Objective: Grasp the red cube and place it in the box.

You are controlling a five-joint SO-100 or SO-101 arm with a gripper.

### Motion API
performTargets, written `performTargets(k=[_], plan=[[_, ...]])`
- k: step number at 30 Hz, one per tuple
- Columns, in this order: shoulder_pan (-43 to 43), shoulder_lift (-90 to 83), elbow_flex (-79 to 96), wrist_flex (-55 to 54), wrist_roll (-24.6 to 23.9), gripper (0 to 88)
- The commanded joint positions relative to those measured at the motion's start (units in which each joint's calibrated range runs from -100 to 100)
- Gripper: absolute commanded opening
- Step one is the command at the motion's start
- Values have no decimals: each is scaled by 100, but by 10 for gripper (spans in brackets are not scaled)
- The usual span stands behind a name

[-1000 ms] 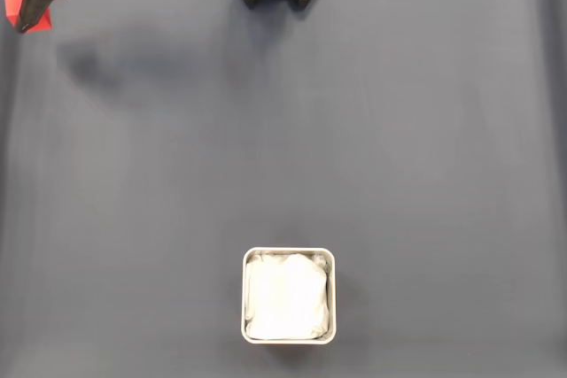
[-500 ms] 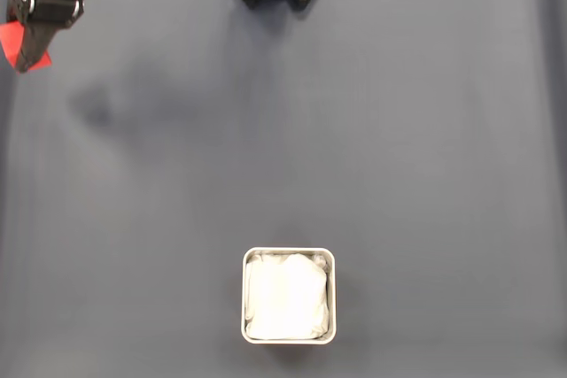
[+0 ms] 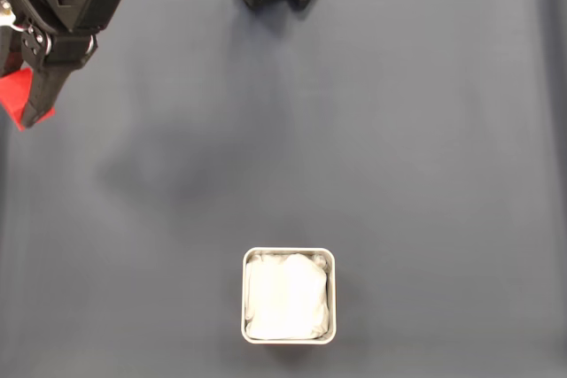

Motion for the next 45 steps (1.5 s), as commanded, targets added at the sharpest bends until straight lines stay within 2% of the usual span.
performTargets(k=[1,32,45], plan=[[-246,62,-503,63,0,94],[-1560,1673,-3003,63,44,94],[-2192,1803,-3067,-10,142,93]])
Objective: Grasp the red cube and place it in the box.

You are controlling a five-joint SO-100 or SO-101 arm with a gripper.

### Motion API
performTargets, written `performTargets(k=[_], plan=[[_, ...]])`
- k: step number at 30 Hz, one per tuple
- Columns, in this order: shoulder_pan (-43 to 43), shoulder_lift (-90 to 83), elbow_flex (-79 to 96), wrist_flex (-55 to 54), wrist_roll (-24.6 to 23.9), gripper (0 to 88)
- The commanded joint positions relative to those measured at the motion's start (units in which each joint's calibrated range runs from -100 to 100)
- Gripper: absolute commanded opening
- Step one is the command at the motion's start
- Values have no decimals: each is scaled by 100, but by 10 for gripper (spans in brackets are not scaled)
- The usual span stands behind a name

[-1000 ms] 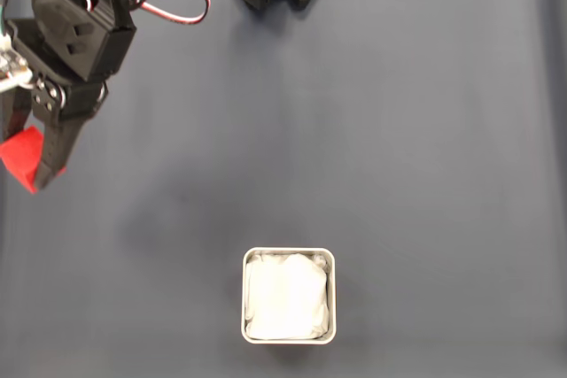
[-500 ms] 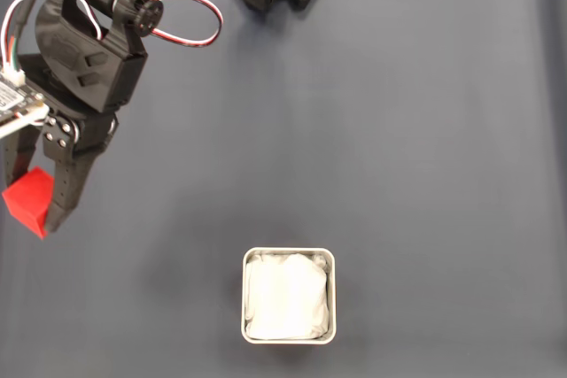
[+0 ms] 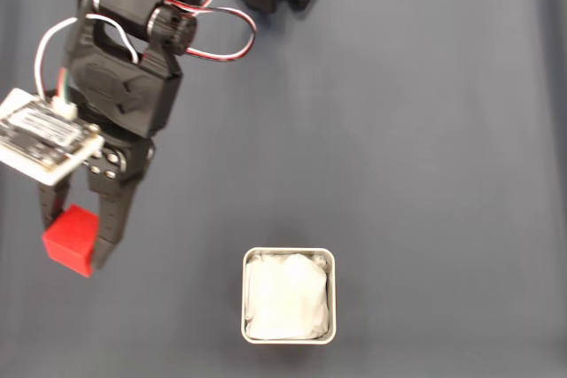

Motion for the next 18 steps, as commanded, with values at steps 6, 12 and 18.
performTargets(k=[6,12,18], plan=[[-501,-29,-191,-92,117,93],[-778,-12,-145,-117,147,92],[-1055,-12,-63,-133,166,90]])
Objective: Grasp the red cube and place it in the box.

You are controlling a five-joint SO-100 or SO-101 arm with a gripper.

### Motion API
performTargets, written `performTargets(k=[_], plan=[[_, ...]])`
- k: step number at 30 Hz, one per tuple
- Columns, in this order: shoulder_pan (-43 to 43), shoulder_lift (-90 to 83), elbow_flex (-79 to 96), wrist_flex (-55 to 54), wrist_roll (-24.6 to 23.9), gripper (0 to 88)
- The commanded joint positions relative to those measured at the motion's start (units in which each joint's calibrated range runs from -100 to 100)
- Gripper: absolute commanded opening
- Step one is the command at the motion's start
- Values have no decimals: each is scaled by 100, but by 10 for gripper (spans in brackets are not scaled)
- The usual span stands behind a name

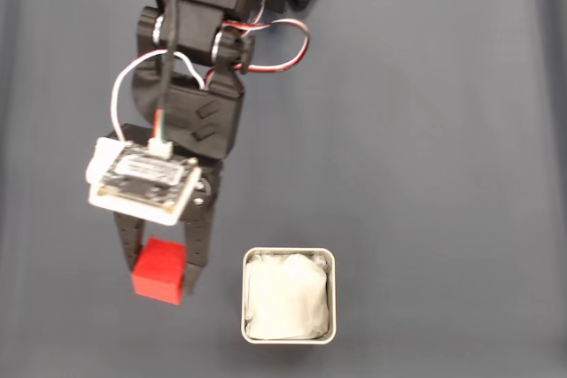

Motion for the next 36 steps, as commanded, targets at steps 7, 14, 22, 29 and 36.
performTargets(k=[7,14,22,29,36], plan=[[-448,-81,-63,-174,59,88],[-661,-3,10,-338,117,88],[-867,127,10,-469,147,88],[-1030,239,10,-535,151,85],[-1165,404,10,-609,112,83]])
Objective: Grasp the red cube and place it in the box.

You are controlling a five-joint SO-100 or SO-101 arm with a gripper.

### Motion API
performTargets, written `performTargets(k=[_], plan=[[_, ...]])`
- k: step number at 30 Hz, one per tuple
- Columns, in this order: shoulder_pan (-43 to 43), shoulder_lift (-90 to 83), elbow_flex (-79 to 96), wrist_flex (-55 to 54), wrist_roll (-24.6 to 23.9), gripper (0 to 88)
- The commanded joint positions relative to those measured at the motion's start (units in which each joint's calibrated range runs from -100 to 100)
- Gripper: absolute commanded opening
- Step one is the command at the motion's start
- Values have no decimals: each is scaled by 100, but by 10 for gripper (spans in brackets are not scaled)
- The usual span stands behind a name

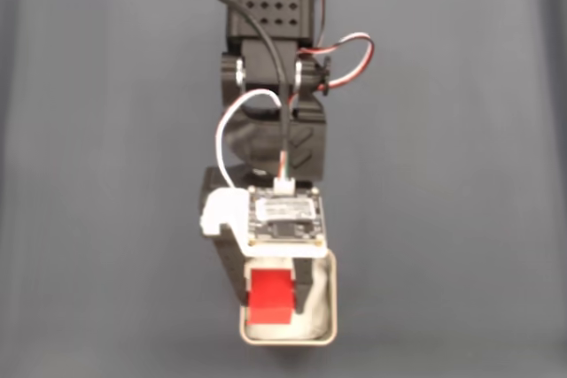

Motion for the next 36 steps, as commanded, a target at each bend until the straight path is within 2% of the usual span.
performTargets(k=[1,36], plan=[[-89,-13,-45,-235,-10,83],[-203,-273,612,-440,-93,82]])
